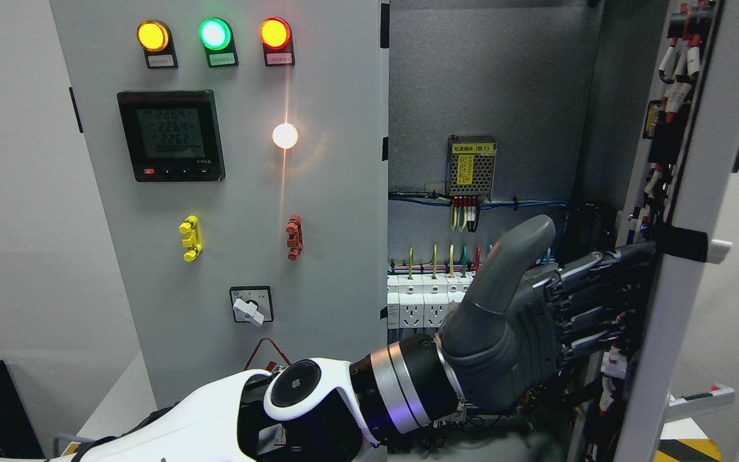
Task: Open door with both hands
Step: 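Push the push-button door outward with the left hand's fingers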
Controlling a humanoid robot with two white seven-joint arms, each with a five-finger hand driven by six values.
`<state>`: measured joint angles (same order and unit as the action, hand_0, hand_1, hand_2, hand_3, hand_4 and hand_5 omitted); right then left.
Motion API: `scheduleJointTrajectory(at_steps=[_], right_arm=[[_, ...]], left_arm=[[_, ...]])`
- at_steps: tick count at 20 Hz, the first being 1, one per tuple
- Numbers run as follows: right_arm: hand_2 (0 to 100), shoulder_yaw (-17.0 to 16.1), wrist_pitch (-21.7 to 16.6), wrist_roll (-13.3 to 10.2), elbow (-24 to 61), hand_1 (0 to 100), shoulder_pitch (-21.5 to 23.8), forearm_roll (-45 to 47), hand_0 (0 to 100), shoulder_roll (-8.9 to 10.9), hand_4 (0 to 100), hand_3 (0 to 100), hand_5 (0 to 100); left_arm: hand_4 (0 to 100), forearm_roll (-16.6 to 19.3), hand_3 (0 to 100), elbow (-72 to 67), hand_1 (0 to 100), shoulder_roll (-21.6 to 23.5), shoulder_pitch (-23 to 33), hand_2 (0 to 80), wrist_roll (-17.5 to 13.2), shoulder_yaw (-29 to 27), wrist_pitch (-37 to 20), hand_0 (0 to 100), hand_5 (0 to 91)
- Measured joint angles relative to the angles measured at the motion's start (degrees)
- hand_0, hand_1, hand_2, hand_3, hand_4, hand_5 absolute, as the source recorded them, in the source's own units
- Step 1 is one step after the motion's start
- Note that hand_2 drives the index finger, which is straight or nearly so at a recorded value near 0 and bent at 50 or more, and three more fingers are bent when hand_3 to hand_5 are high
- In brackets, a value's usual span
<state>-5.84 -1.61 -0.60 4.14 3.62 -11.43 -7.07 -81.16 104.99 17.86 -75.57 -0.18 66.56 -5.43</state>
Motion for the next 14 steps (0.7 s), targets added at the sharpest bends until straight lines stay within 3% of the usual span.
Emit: scheduleJointTrajectory(at_steps=[14], right_arm=[[0, 0.00, 0.00, 0.00, 0.00, 0, 0.01, -0.02, 19, 0.00, 0, 0, 0]], left_arm=[[0, 0.45, 0, -3.17, 0, -6.46, -1.06, 0.0, -0.06, 0.42, 0.06, 0, 0.0]])
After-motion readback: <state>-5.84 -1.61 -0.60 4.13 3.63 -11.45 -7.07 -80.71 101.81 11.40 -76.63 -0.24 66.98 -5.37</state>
